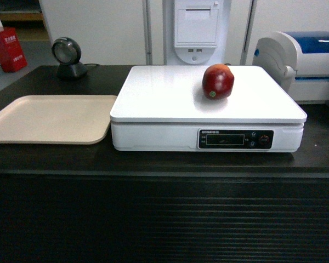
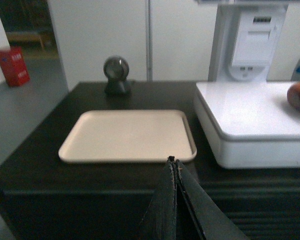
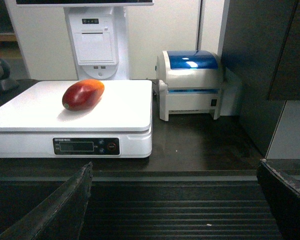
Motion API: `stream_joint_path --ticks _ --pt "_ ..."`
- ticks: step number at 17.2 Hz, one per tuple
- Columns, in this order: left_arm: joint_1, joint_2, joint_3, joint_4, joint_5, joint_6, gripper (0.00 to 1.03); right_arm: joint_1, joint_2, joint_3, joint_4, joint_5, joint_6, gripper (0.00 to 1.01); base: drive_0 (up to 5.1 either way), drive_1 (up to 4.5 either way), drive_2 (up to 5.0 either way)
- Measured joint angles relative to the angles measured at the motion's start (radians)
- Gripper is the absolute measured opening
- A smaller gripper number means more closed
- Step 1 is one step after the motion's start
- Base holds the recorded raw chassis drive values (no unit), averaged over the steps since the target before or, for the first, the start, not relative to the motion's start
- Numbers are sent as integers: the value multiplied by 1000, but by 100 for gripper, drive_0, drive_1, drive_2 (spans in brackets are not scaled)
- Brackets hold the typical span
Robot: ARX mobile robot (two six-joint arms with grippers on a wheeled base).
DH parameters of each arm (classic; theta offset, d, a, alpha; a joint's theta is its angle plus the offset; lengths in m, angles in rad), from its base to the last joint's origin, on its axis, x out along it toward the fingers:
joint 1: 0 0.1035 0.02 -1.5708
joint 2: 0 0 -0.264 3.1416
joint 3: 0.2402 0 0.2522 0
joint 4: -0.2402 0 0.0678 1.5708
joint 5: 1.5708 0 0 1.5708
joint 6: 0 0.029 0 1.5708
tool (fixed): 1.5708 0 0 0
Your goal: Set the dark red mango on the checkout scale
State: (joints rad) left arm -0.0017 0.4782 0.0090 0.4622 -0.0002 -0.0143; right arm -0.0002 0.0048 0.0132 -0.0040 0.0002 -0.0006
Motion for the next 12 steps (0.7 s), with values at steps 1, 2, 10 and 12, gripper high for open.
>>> stream_joint_path --ticks 1,2,10,12 --pt "0 -18 0 -15 0 0 2 0 0 0 0 0 0 98 0 0 0" --pt "0 -55 0 -48 -1 0 2 0 0 0 0 0 0 98 0 0 0" --pt "0 -203 0 -186 0 0 2 0 0 0 0 0 0 98 0 0 0" --pt "0 -242 0 -227 0 0 2 0 0 0 0 0 0 98 0 0 0"
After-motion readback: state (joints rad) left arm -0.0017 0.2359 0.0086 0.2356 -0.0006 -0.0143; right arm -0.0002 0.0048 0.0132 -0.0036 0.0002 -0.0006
